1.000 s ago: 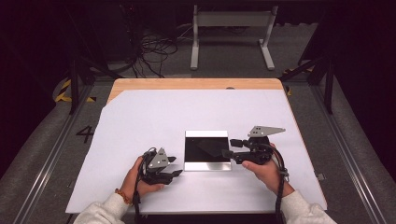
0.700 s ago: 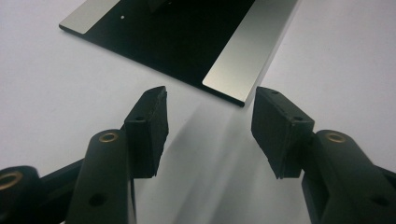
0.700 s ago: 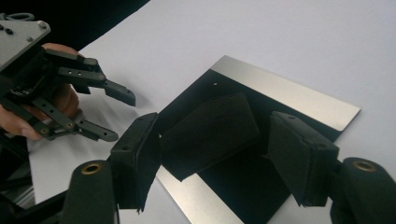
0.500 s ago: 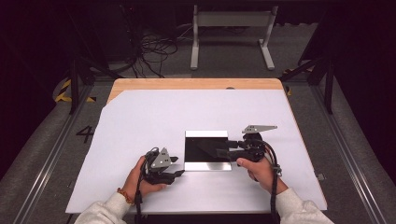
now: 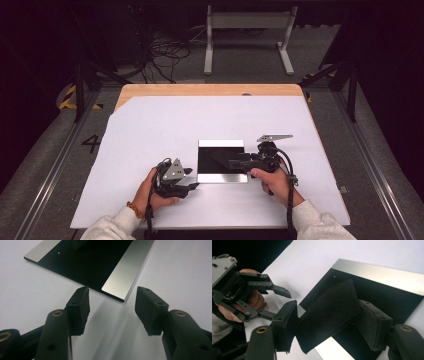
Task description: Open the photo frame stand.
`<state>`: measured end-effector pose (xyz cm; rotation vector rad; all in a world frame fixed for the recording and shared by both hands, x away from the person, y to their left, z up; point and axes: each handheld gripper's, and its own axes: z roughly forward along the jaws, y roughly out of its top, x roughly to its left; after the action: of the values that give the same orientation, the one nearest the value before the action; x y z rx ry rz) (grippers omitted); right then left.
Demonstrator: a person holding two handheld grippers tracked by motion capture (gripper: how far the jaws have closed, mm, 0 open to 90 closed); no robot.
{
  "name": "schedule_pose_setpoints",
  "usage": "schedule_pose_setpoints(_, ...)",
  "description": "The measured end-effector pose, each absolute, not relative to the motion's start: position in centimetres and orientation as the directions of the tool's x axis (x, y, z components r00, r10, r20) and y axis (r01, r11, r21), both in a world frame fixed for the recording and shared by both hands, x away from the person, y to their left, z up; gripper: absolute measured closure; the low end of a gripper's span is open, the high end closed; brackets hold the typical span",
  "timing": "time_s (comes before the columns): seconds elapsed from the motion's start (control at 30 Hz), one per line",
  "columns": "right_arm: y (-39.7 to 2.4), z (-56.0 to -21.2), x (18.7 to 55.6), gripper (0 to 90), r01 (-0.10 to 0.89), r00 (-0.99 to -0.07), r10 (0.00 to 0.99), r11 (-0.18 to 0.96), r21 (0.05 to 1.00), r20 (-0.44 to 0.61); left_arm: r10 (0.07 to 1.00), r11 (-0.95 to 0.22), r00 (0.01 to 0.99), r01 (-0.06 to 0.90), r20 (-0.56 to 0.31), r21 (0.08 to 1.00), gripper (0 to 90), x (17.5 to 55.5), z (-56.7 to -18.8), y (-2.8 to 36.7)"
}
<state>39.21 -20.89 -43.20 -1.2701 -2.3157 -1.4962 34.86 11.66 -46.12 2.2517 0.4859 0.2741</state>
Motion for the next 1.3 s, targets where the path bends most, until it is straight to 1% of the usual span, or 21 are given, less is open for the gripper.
schedule_pose_setpoints(0.1,-20.7,-43.5,39.2,41.2,0.703,-0.638,0.579,0.167,0.691,0.508,0.434,-0.589,0.900,0.265,0.023,0.763,44.8,35.0,-45.9,11.7)
schedule_pose_setpoints(0.23,-20.7,-43.6,39.2,42.6,0.705,-0.639,0.574,0.169,0.689,0.513,0.442,-0.566,0.897,0.278,0.001,0.776,44.4,35.2,-45.7,12.0)
schedule_pose_setpoints(0.47,-20.9,-43.8,39.2,46.0,0.707,-0.637,0.571,0.166,0.687,0.517,0.442,-0.556,0.897,0.285,-0.014,0.781,42.5,35.6,-45.6,12.0)
schedule_pose_setpoints(0.5,-20.9,-43.9,39.2,46.3,0.700,-0.644,0.572,0.173,0.693,0.508,0.443,-0.551,0.896,0.293,-0.024,0.782,40.4,35.8,-45.5,12.0)
schedule_pose_setpoints(0.57,-20.9,-43.9,39.2,46.4,0.699,-0.645,0.572,0.172,0.694,0.507,0.447,-0.543,0.894,0.304,-0.037,0.783,39.7,35.9,-45.5,11.9)
schedule_pose_setpoints(0.63,-20.9,-43.9,39.1,46.7,0.692,-0.650,0.575,0.180,0.699,0.496,0.447,-0.537,0.893,0.316,-0.054,0.782,35.9,36.1,-45.4,11.8)
schedule_pose_setpoints(0.8,-20.9,-43.8,38.9,47.0,0.678,-0.664,0.573,0.190,0.710,0.480,0.449,-0.551,0.892,0.324,-0.053,0.770,30.6,36.5,-45.5,11.2)
schedule_pose_setpoints(0.93,-20.9,-43.8,38.6,47.9,0.663,-0.676,0.572,0.198,0.722,0.464,0.456,-0.544,0.887,0.343,-0.073,0.765,25.7,37.0,-45.6,10.9)
schedule_pose_setpoints(1.1,-20.9,-43.6,38.2,48.5,0.642,-0.692,0.569,0.205,0.738,0.444,0.465,-0.523,0.879,0.369,-0.106,0.768,24.3,37.6,-45.7,10.7)
schedule_pose_setpoints(1.3,-21.0,-43.5,37.7,49.8,0.620,-0.709,0.565,0.217,0.754,0.421,0.471,-0.520,0.873,0.391,-0.127,0.760,22.9,38.2,-45.9,10.3)
